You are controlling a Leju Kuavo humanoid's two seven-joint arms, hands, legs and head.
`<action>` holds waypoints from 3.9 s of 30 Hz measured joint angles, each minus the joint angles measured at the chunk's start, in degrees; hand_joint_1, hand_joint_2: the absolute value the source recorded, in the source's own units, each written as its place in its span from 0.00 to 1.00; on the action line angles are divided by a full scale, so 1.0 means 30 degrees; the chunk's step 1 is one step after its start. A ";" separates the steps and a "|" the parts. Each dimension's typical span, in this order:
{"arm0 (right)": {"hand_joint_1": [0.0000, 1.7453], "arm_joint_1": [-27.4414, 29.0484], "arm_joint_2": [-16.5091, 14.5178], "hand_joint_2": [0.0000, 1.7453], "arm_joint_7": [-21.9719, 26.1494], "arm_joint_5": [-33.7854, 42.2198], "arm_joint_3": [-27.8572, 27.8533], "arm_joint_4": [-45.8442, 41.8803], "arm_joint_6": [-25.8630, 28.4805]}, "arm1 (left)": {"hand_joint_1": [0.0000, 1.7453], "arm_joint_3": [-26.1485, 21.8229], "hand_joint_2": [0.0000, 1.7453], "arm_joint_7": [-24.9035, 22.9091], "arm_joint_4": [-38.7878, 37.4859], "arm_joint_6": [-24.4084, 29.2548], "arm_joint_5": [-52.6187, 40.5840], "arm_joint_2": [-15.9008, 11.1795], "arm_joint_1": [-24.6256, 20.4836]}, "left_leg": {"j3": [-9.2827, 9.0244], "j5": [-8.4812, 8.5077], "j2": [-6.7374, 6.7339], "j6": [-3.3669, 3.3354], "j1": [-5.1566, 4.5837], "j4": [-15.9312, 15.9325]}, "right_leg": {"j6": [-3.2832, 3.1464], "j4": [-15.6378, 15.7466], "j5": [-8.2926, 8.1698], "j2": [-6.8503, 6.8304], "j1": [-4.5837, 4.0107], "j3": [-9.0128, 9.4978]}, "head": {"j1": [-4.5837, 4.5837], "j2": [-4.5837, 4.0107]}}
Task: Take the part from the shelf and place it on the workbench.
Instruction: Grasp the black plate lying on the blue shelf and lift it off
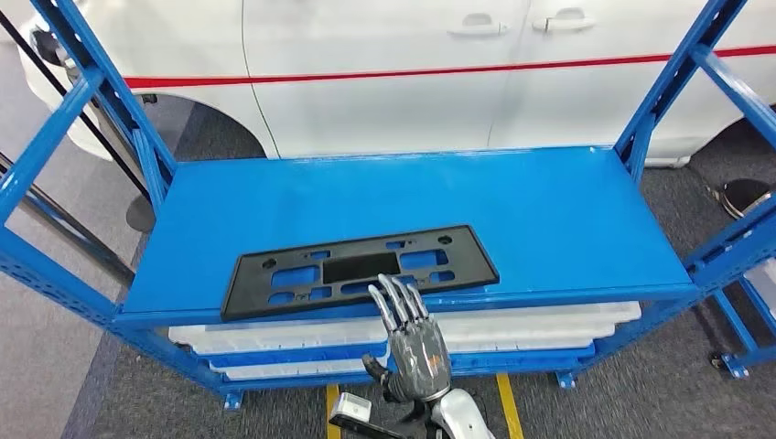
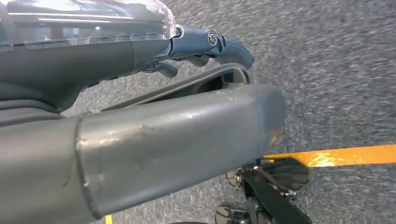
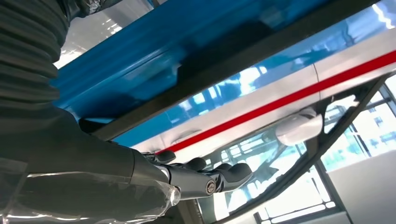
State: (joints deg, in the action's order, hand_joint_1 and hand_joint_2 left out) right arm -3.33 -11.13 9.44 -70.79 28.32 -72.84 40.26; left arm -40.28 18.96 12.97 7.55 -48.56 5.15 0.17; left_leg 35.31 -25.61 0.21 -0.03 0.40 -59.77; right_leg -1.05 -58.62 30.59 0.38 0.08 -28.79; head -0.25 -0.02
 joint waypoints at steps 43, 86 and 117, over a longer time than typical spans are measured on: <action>0.00 -0.3877 0.0587 1.00 -0.4009 -0.2692 0.0885 0.2496 -0.1719 | 0.00 -0.0135 0.00 0.0301 -0.0033 -0.0708 -0.2790 -0.0255 -0.0461 | -0.1244 -0.0460 0.0009 -0.0624 0.0134 0.0745 | 0.0533 -0.2580 -0.0682 -0.0072 0.0098 -0.2914 | -0.0084 -0.0002; 0.99 -0.8268 -0.0144 1.00 -0.5548 -0.3949 0.0180 0.7614 -0.2490 | 0.00 -0.0044 0.00 0.0339 -0.0033 -0.1237 -0.4517 -0.0220 -0.0855 | 0.1649 -0.2786 -0.0018 0.0346 0.0182 -0.4816 | -0.0303 0.0021 -0.1414 -0.0135 0.0092 -0.1651 | -0.0067 -0.0002; 1.00 -0.7497 0.0366 1.00 -0.4483 -0.2581 -0.0266 0.6924 -0.3357 | 0.00 -0.0133 0.00 0.0339 -0.0040 -0.1293 -0.4885 0.0005 -0.0744 | 0.1374 -0.2763 0.0024 0.0359 0.0215 -0.4634 | -0.0251 0.0286 -0.1460 -0.0155 0.0130 -0.1368 | -0.0078 -0.0002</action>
State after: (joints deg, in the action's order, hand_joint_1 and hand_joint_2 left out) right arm -25.82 -10.03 -4.01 -78.54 27.52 -52.07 30.19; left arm -40.68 19.97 12.85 3.67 -63.21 5.16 -2.06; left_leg 39.43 -33.90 0.28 1.05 1.05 -73.67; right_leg -1.80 -57.76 26.21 -0.08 0.47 -32.89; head -0.48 -0.02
